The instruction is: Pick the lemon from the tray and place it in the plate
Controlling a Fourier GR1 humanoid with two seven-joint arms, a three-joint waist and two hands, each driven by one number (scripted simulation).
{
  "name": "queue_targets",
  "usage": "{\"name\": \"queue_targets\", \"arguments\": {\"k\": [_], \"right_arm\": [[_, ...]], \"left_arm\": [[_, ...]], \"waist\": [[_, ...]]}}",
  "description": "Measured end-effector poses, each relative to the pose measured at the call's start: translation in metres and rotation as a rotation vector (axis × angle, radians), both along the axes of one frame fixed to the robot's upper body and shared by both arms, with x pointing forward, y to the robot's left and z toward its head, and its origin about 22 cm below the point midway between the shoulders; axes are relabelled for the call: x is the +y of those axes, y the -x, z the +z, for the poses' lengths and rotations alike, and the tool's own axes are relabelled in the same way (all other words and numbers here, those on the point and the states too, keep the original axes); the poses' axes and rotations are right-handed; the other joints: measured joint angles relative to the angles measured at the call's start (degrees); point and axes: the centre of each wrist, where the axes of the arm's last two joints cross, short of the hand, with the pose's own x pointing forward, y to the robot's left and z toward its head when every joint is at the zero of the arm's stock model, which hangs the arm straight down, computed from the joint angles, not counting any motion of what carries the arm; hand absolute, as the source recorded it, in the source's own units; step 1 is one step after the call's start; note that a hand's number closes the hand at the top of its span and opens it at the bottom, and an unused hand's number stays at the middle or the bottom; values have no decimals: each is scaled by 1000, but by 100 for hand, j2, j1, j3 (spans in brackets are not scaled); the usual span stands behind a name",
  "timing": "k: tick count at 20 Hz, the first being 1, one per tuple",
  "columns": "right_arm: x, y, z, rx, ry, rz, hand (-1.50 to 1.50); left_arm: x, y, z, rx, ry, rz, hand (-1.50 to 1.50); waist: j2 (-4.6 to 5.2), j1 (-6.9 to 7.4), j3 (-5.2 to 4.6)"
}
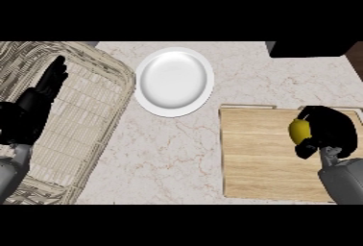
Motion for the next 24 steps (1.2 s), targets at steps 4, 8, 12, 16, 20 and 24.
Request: {"name": "queue_targets", "arguments": {"k": [4, 8, 12, 16, 20, 24], "right_arm": [[-4, -3, -5, -28, 10, 27, 150], [-8, -17, -2, 8, -48, 163, 150], [-18, -35, 1, 30, -124, 303, 150], [-25, -53, 14, -84, -172, 405, 150], [-20, -66, 36, -299, -219, 503, 150], [-15, -76, 58, -471, -277, 612, 150]], "left_arm": [[-2, -2, 1, -4, 3, -5, 0], [-9, -3, 7, -9, 17, -25, 0], [-15, -4, 10, -11, 40, -48, 0], [-18, -4, 10, -5, 61, -52, 0], [-24, -1, 8, 5, 115, -55, 0], [-26, 0, 9, 8, 111, -41, 0]], "waist": [[6, -3, 4], [42, 100, -14], [78, 206, -16], [79, 214, 13], [55, 170, 37], [42, 128, 30]]}}
